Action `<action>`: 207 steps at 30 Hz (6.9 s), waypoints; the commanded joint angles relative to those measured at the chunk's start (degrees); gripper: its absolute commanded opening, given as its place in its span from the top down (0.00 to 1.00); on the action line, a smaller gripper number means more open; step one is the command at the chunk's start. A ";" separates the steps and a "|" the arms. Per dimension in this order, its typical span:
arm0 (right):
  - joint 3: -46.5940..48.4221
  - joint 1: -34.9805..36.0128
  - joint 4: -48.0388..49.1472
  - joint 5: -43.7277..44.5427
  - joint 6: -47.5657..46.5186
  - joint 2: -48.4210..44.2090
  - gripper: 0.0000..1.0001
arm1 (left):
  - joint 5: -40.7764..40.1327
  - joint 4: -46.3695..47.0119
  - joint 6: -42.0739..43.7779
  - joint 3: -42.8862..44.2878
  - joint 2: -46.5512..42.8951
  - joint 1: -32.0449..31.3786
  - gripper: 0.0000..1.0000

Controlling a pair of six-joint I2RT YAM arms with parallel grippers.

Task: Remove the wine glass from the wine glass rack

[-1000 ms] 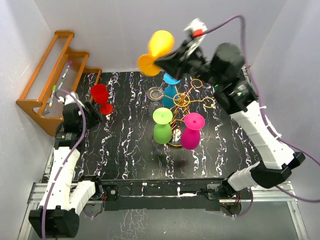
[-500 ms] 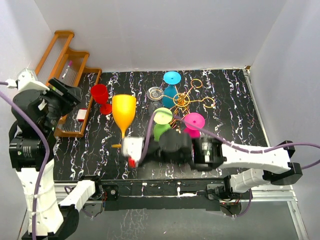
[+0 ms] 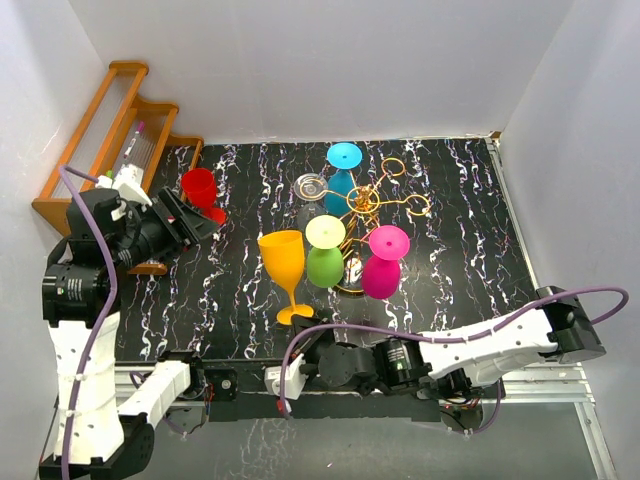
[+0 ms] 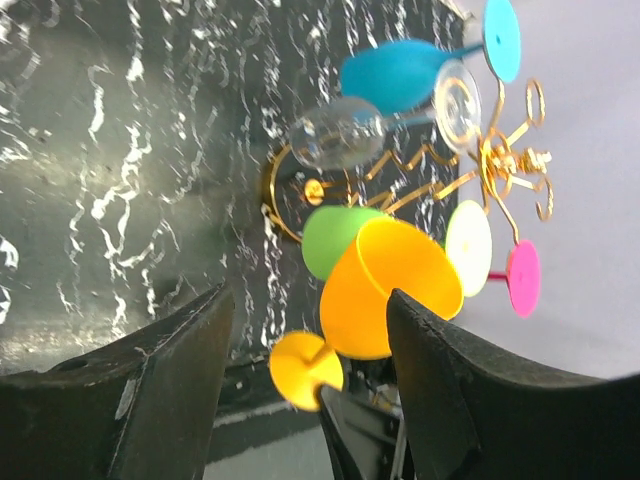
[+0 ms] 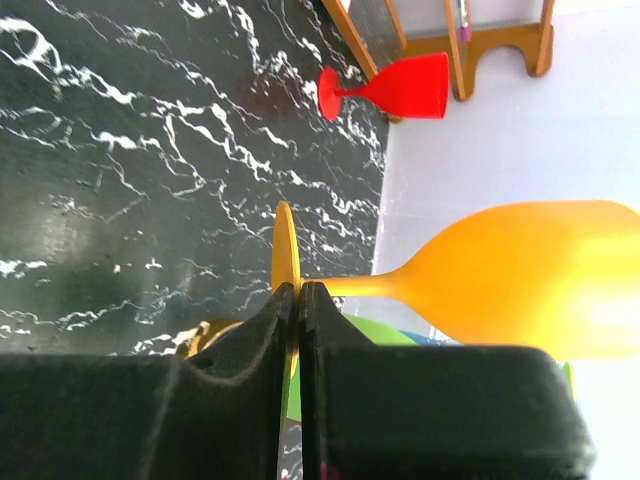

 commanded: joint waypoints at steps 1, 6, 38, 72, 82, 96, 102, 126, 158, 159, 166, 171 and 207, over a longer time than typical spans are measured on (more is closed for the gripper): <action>-3.61 12.19 12.58 4.35 -7.75 -2.64 0.92 | 8.60 -3.14 -0.08 -1.38 -2.45 -0.92 0.39; -6.62 13.55 16.55 4.34 -11.11 -2.76 0.92 | 10.40 -4.59 0.49 -4.47 -3.54 -1.46 0.39; -13.94 21.08 31.83 6.01 -26.54 9.60 0.92 | 11.85 -3.96 -0.42 -15.00 -6.60 -2.47 0.39; -16.15 22.95 53.31 6.50 -42.25 16.01 0.85 | 11.35 -1.76 -0.11 -23.28 -9.43 -2.63 1.00; -14.08 23.04 38.11 8.04 -28.61 15.20 0.38 | -6.65 -6.42 4.13 -8.88 -3.57 -2.63 1.00; -9.08 23.48 26.95 8.61 -20.70 15.23 0.39 | -24.37 9.35 12.01 0.19 19.65 -2.83 1.00; -8.48 23.50 27.19 8.76 -20.51 15.75 0.39 | -27.37 12.89 14.38 7.82 34.14 -2.89 1.00; -9.18 22.07 27.19 8.62 -20.19 14.54 0.39 | -35.94 12.35 17.91 25.89 58.80 -7.81 1.00; -3.30 18.35 31.01 8.55 -22.27 16.28 0.40 | -37.17 25.57 18.14 6.84 28.59 -7.77 0.69; -2.26 17.44 32.76 8.36 -23.35 16.61 0.40 | -37.98 28.78 18.10 -0.06 24.31 -7.75 0.65; 9.80 11.82 39.81 5.64 -24.65 17.69 0.40 | -48.20 34.91 18.14 -20.82 4.64 -7.47 0.53; 16.70 5.57 42.13 5.47 -26.87 16.14 0.41 | -52.64 31.36 17.43 -25.66 1.29 -7.42 0.52; 61.41 -91.91 -16.62 -84.06 87.25 24.94 0.35 | -34.18 42.92 15.53 -43.60 -11.39 -7.37 0.51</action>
